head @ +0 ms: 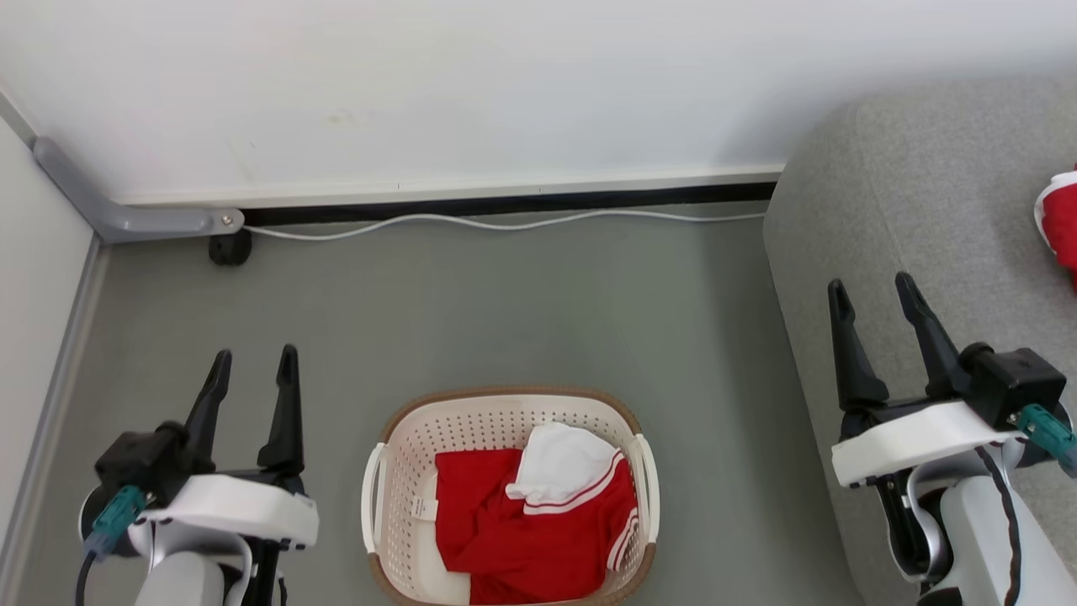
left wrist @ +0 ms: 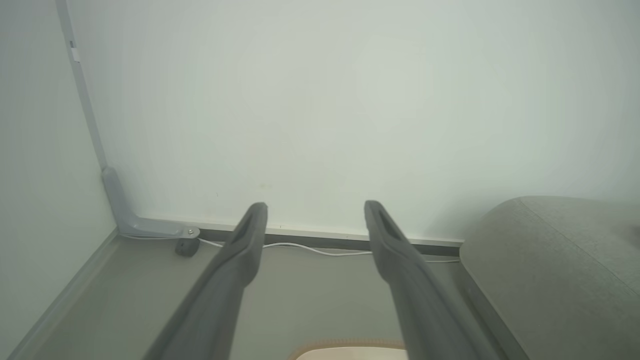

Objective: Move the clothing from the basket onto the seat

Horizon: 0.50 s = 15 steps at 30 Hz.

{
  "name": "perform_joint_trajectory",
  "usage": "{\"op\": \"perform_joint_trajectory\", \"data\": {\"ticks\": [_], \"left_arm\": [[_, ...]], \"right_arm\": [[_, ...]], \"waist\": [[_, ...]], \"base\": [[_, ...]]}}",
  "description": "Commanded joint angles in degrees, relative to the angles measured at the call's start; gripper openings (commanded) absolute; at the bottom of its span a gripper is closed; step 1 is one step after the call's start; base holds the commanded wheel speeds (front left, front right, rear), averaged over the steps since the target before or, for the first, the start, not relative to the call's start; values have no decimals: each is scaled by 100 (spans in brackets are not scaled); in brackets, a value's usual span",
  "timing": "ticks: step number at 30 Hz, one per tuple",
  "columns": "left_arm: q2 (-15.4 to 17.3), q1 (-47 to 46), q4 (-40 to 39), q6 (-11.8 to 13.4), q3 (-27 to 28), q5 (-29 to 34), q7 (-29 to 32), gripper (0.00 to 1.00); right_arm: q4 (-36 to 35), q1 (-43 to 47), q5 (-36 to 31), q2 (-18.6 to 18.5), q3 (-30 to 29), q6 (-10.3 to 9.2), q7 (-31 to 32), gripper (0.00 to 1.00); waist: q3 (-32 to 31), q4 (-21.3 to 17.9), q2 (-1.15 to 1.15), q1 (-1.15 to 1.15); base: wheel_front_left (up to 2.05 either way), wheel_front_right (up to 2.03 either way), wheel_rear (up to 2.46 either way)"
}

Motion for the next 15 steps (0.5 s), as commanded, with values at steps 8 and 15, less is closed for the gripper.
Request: {"op": "perform_joint_trajectory", "data": {"ticks": [8, 15], "left_arm": [[29, 450, -499, -38, 486, 207, -35, 100], [-36, 820, -703, -41, 595, 263, -35, 100]], "right_arm": [[-118, 167, 74, -50, 119, 18, -34, 100], [-70, 273, 69, -5, 166, 18, -34, 100]], "waist": [[-236, 18, 0, 0], [-388, -2, 0, 0]], "base": [[0, 0, 0], [0, 0, 0]]}}
